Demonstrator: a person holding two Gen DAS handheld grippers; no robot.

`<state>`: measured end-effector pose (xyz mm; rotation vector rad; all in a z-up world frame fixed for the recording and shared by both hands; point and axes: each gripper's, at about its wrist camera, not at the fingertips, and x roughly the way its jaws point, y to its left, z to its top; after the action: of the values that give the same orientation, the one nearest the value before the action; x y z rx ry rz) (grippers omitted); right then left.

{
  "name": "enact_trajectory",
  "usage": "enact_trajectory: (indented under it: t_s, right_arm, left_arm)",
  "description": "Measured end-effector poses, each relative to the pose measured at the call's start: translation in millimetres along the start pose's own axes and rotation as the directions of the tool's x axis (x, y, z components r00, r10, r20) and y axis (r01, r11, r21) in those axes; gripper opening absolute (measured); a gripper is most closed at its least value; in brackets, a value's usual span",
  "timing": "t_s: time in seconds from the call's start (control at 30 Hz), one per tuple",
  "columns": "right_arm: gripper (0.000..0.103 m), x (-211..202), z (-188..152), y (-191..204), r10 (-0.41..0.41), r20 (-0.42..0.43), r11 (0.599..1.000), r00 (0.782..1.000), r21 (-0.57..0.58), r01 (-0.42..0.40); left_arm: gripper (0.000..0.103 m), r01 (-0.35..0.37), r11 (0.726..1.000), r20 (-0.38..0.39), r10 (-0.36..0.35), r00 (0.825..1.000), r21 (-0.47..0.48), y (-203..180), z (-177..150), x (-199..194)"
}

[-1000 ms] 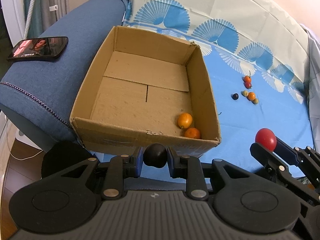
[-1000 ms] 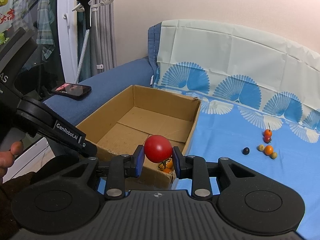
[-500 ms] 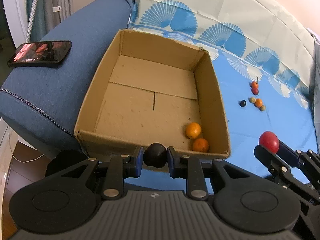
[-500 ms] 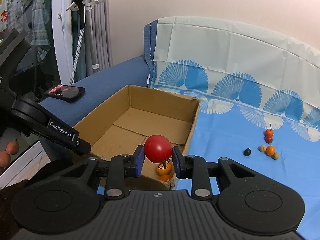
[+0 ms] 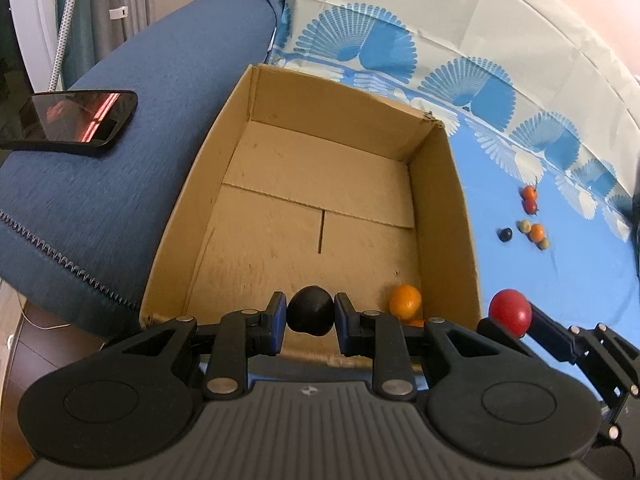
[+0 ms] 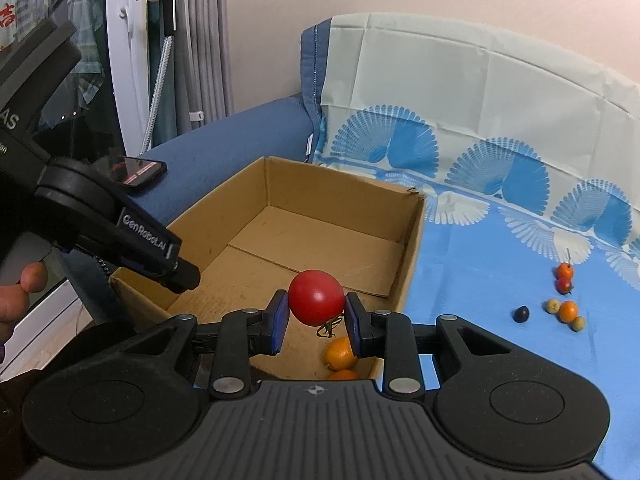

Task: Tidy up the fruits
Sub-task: 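Carry the red tomato and dark berry over the cardboard box, then open both tools to drop the tomato and berry into the box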

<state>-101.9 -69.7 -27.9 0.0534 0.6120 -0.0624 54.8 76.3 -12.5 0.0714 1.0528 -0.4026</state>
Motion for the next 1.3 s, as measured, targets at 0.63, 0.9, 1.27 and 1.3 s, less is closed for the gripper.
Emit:
enact_trajectory:
  t_s: [0.63, 0.9, 1.27, 1.3]
  right_arm:
    - [0.031, 86.3, -2.6, -7.4, 0.01, -0.118, 1.0, 0.993, -0.005, -0.01]
    - [0.032, 105.6, -8.0, -2.6, 0.022, -0.155, 0.999, 0.988, -0.026, -0.026]
    - [0.032, 117.6, -15.4, -0.7, 0.014, -0.192, 0.998, 0.981, -0.056, -0.025]
    - [0.032, 118.1, -15.3, -0.2, 0.011, -0.192, 0.998, 0.981, -0.063, -0.024]
  left_arm:
    - [0.028, -0.085, 0.996, -0.082, 0.087, 0.993, 0.032, 4.2, 23.2, 89.7]
    - [0.028, -0.116, 0.992, -0.116, 0.122, 0.986, 0.057, 8.8, 19.5, 115.7]
    - [0.028, -0.144, 0.986, -0.15, 0.154, 0.977, 0.081, 12.1, 13.5, 135.1]
    - [0.029, -0.145, 0.986, -0.148, 0.156, 0.977, 0.084, 12.1, 13.3, 135.9]
